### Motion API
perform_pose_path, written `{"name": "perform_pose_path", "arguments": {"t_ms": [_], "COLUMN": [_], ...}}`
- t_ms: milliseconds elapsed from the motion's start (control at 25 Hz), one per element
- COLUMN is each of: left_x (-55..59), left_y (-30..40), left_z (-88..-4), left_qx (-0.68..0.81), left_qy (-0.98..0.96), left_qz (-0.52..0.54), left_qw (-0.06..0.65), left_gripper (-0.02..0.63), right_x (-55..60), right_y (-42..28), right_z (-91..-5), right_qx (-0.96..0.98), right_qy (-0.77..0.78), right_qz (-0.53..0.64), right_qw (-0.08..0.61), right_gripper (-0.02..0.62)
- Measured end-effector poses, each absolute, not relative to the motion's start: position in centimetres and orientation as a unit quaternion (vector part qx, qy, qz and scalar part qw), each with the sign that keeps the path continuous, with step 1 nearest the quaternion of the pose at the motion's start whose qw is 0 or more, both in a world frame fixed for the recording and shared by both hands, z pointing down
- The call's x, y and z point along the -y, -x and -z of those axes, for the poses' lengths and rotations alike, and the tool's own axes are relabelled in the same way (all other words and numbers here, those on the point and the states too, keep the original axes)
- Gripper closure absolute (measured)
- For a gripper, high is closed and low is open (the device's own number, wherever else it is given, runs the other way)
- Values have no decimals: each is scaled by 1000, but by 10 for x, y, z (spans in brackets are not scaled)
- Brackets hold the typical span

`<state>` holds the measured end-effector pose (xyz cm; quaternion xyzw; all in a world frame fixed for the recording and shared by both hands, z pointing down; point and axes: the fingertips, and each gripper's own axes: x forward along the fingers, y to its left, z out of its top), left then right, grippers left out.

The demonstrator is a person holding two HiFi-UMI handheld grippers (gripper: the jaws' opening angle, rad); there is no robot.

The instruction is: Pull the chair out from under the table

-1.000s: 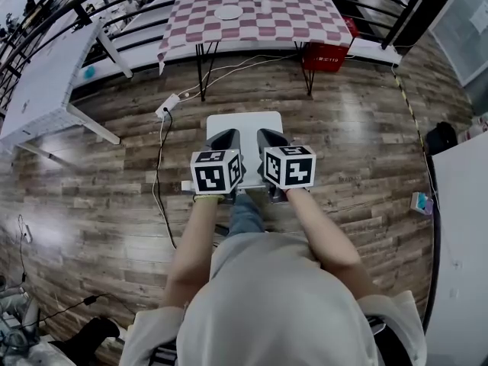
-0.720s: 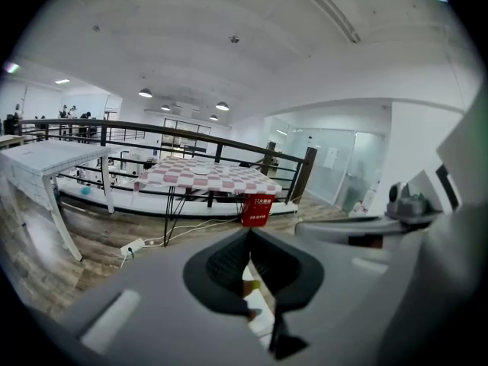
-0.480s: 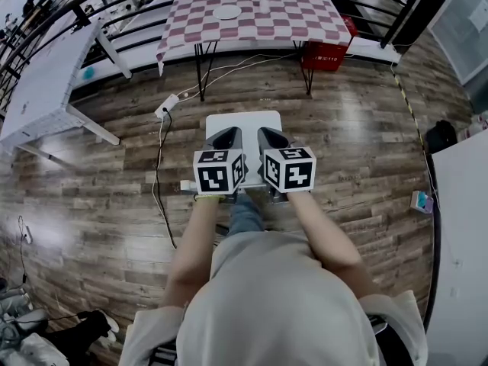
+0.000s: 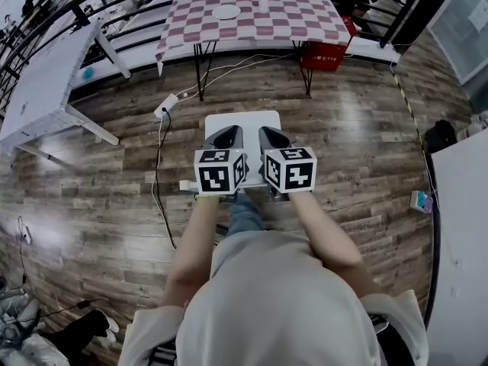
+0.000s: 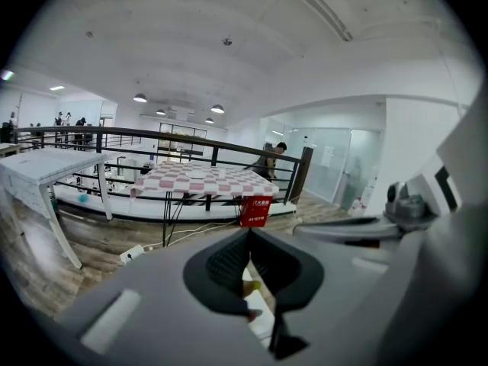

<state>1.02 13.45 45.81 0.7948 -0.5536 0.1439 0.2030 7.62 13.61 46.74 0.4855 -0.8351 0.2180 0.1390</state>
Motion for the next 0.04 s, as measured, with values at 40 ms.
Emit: {"name": "perform_pose_path", "arguments": {"t_ms": [40], "left_x": [-135], "left_y": [-10], "left_z": [-458], "left_qx": [554], "left_qy": [-795], "left_qz": [-144], "left_qw": [202], "left_gripper": [595], "right_x": [-136], "right_y": [-77], "right_z": [-467], "right_qx": [835], "right_qy": [-486], "right_qz": [-217], "right_qw": [139], "right_gripper": [598]}}
